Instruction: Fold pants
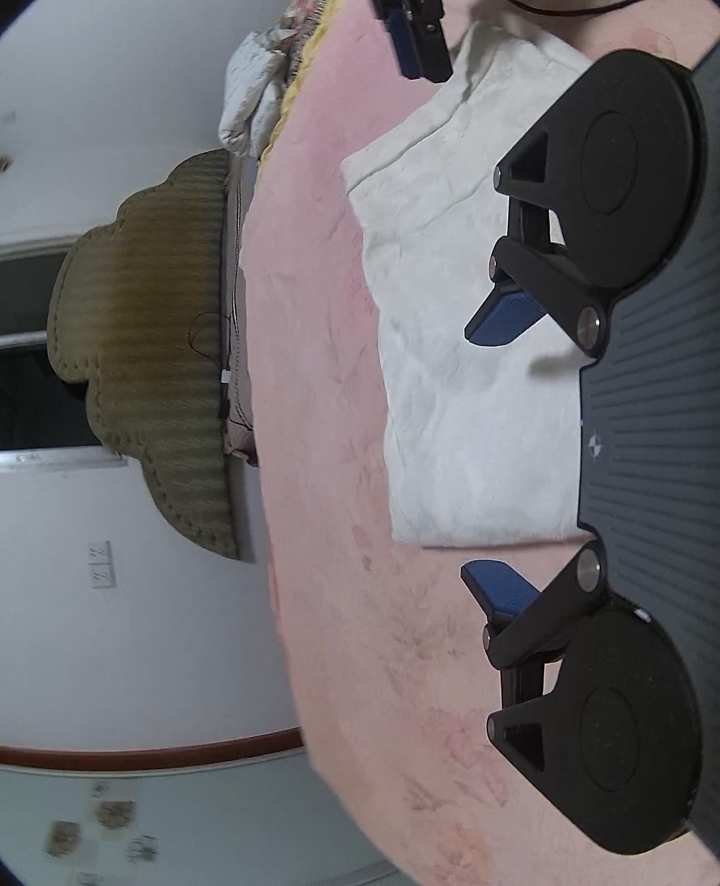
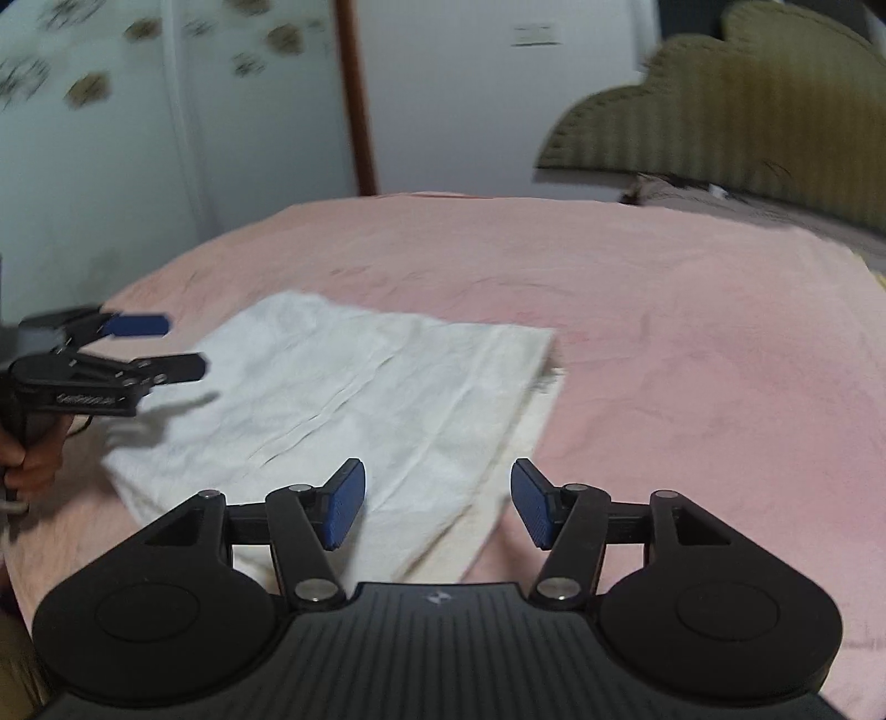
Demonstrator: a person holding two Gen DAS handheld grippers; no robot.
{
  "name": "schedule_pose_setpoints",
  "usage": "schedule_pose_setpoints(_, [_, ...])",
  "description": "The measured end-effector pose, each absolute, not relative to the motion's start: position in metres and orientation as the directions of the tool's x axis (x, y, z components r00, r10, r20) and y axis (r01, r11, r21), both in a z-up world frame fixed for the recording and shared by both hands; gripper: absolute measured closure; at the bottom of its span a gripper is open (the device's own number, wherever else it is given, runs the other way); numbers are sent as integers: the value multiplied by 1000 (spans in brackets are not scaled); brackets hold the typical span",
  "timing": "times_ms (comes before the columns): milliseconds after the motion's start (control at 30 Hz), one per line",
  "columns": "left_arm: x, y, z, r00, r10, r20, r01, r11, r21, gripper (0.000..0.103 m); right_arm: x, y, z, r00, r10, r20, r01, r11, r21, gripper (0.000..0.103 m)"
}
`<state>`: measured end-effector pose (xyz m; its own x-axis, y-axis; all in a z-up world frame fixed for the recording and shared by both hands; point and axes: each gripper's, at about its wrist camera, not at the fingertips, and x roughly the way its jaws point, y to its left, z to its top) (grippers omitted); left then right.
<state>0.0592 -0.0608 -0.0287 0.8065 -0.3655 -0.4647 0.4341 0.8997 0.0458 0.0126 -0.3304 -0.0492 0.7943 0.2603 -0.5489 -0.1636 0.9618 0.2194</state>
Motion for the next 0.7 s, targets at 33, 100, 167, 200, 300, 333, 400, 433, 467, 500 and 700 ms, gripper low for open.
schedule_pose_setpoints(33, [66,-55,-29,793,-371,-484,433,901,19,16,15,-338,-52,790,279,-546,-154,952,264,45])
schedule_pose_setpoints(100, [82,-39,-30,742,-399,-539,443,895,-51,16,22,-353,-63,774,329,-541,-133,919,370,45])
schedule_pose_setpoints(167, [98,-23,-34,679,-437,-590,450,883,-135,16,30,-365,-74,745,389,-541,-120,877,465,45])
schedule_pose_setpoints(200, [107,-17,-36,641,-461,-613,454,872,-182,16,34,-369,-79,734,414,-539,-117,858,500,45])
schedule_pose_setpoints(300, [134,0,-49,490,-572,-658,442,813,-378,15,48,-374,-90,686,516,-513,-158,793,588,45])
schedule_pose_setpoints(333, [138,3,-50,477,-597,-645,441,797,-412,11,53,-375,-93,672,544,-503,-169,773,611,44])
schedule_pose_setpoints(400, [146,4,-50,439,-633,-638,456,769,-448,9,64,-375,-99,639,605,-475,-200,726,658,44])
schedule_pose_setpoints(433, [149,3,-50,428,-640,-638,463,762,-454,9,69,-375,-100,633,621,-463,-208,712,671,43])
schedule_pose_setpoints(467, [152,-1,-50,419,-646,-638,469,755,-457,9,75,-377,-101,628,636,-448,-211,693,689,43])
schedule_pose_setpoints(500, [154,-6,-50,413,-653,-635,479,749,-458,9,81,-378,-103,623,654,-429,-215,670,711,43])
schedule_pose_setpoints(700, [140,-39,-50,452,-609,-652,539,768,-344,39,103,-370,-111,651,642,-405,-190,654,732,62])
